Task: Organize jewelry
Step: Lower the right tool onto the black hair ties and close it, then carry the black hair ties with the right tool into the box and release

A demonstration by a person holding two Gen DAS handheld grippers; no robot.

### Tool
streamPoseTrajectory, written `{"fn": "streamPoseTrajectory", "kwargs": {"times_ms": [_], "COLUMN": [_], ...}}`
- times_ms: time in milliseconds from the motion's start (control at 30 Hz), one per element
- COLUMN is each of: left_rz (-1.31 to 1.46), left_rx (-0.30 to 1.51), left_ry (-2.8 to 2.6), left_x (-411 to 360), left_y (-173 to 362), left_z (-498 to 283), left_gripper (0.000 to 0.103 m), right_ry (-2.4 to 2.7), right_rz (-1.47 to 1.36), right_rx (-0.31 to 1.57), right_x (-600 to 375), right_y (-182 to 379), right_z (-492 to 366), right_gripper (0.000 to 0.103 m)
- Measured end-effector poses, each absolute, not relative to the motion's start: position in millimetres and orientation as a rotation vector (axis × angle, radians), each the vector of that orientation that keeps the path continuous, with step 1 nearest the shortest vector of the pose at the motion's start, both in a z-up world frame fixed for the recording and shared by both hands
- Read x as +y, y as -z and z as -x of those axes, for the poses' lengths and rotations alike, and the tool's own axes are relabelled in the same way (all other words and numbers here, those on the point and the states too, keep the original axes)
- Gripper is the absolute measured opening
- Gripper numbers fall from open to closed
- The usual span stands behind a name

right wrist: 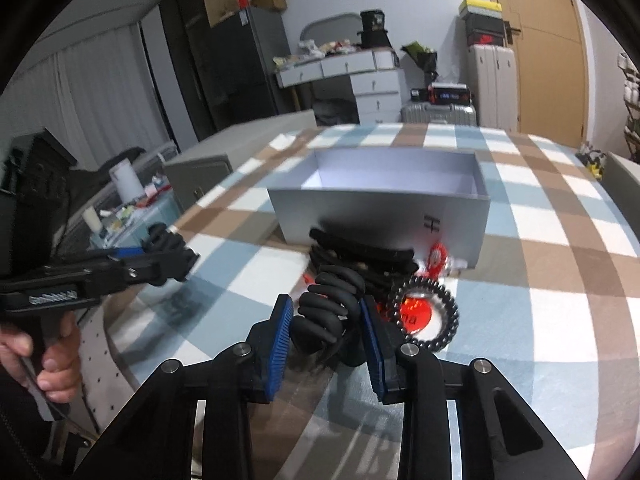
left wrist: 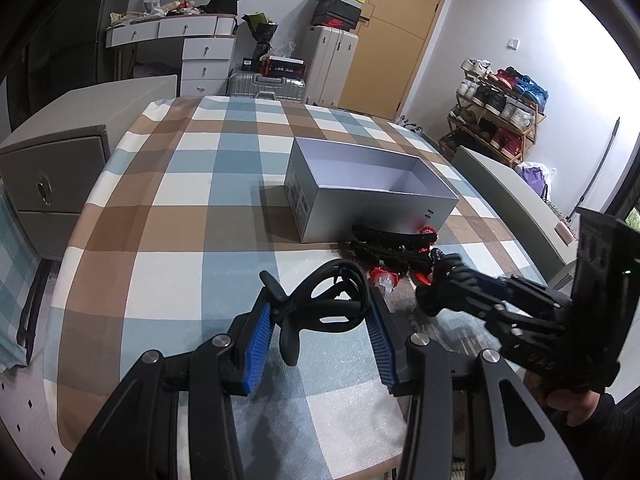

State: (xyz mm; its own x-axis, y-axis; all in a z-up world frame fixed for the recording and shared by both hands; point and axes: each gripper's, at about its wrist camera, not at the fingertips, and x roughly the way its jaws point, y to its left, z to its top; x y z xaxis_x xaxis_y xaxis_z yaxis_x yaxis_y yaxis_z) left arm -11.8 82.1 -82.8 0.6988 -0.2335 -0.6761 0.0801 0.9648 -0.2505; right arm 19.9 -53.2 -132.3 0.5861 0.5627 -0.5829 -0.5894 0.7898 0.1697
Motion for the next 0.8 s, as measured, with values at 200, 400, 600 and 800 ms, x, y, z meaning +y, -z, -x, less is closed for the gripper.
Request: {"fn": "streamPoseTrajectory", "kwargs": {"times_ms": [200,400,600,800], "left_rz": [0.208,0.159,0.150,0.144], "left_rx": [0.774,0.746,0.715,0.705], "left_ry": [0.181,0.203,0.243,0.252], "left_x": [79.0,62.1,53.9,49.9], "left_y": [76.4,62.5,49.2,43.3], "left_z": [5.1,-7.8,-32.4,-58.4], "left_gripper": [0.039,0.039,0.039,0.039], "right_ry": [-0.695,-0.699,-0.696,-0.702], "right_rz": [-0.006,-0.037,-0.073,-0.095], "right_rx": [0.610,0.563,0.536,0.498], "right_x": [-65.2,-74.4,-84.4,-92.7], "right_y": [113.1,96.0,81.3,63.8], "right_z": [-15.2,-17.9,-34.0,-58.7], "right_gripper": [0.033,0.033,0.033,0.033]}}
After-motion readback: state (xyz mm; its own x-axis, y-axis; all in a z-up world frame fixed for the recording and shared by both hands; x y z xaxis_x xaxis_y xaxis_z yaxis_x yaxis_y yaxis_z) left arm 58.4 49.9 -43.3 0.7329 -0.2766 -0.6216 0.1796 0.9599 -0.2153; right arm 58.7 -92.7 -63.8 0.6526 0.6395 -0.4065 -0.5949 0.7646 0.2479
